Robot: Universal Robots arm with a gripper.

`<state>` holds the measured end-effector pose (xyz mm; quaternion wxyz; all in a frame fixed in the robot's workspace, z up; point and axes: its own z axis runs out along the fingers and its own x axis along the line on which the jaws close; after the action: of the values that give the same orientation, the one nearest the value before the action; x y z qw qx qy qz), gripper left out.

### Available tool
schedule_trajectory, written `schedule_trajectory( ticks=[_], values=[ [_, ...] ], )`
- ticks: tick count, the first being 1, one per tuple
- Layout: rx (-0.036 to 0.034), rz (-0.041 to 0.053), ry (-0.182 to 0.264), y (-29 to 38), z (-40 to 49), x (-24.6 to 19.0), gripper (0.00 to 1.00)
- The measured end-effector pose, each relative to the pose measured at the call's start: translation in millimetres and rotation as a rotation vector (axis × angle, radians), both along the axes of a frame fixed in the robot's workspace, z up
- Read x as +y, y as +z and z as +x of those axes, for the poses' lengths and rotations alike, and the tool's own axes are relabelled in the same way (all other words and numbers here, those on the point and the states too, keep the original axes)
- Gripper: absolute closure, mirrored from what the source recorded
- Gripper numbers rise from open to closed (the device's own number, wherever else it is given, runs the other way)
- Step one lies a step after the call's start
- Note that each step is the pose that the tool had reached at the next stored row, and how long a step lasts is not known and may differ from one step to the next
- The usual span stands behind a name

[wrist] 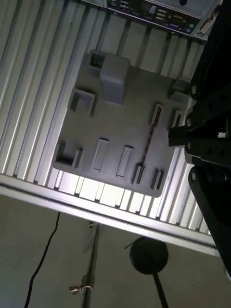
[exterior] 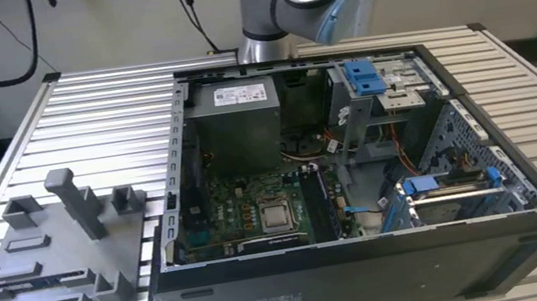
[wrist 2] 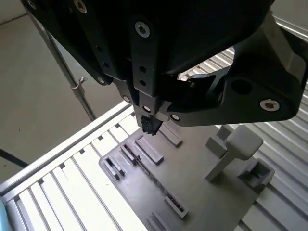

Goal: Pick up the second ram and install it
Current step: 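Pick up the second ram and move it above second insertion slot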

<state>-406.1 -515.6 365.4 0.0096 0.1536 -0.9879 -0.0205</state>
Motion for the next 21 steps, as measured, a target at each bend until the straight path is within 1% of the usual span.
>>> schedule_trajectory(
  ticks=[15, 17, 21],
  values=[
    [0.0, -0.0009, 0.26, 0.0, 0.1, 0.0, 0.89],
    [0.0001, -0.0011, 0.288, 0.0, 0.0, 0.0, 0.89],
    [0.0, -0.0012, 0.325, 0.0, 0.0, 0.0, 0.89]
  ],
)
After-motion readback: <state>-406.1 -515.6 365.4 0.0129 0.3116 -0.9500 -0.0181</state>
